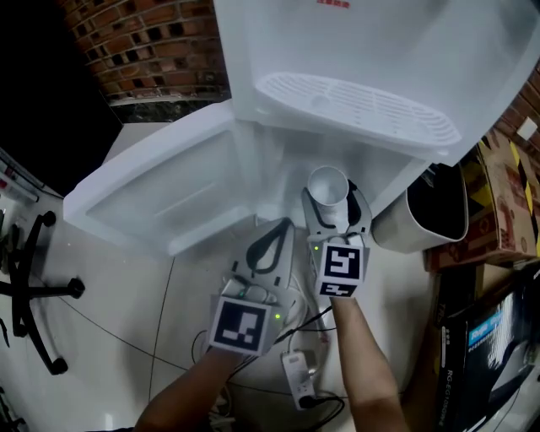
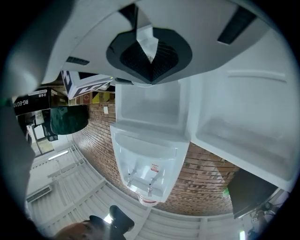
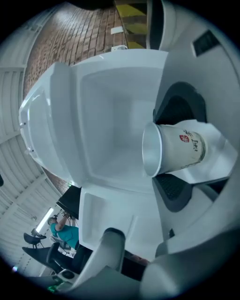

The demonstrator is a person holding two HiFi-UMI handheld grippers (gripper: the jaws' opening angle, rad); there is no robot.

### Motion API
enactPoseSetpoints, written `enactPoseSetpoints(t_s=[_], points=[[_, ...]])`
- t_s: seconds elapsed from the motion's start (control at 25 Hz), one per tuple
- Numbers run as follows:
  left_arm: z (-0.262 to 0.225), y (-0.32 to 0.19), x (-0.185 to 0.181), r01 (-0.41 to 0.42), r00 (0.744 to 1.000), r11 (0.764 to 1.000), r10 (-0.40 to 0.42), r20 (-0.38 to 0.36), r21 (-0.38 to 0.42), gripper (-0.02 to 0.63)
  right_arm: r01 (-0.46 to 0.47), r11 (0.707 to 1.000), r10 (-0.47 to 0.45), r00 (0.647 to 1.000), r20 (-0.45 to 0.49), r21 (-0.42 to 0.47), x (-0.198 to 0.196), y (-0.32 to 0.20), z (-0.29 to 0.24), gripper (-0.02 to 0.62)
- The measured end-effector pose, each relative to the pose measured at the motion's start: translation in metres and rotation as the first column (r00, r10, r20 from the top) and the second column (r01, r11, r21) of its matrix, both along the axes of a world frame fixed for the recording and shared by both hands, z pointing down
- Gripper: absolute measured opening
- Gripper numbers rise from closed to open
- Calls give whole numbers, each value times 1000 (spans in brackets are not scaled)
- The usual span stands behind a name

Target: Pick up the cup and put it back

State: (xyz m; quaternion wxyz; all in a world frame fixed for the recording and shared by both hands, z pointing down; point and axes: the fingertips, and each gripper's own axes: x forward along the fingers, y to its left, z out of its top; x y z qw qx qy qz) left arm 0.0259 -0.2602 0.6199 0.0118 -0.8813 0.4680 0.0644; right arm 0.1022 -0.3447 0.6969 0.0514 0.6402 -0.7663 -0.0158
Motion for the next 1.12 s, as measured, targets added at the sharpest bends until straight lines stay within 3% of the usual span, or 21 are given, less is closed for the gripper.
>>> enactPoseSetpoints(t_s=[0.36, 0.92, 1.0, 1.12], points=[[25, -6, -15, 24, 999, 999, -23, 27, -39, 0, -39, 998, 41, 999, 33, -53, 16, -51, 46, 337], [35, -6, -22, 16, 1000, 998, -16, 5, -67, 0, -51, 991, 61, 995, 75, -122, 12, -78, 80, 344], [34, -6, -22, 18, 1000, 998, -18, -1, -66, 0, -41, 990, 52, 996, 75, -138, 11, -77, 84, 399], [34, -5, -22, 15, 1000, 997, -15, -2, -71, 0, -49, 989, 60, 996, 73, -136, 12, -72, 81, 403]])
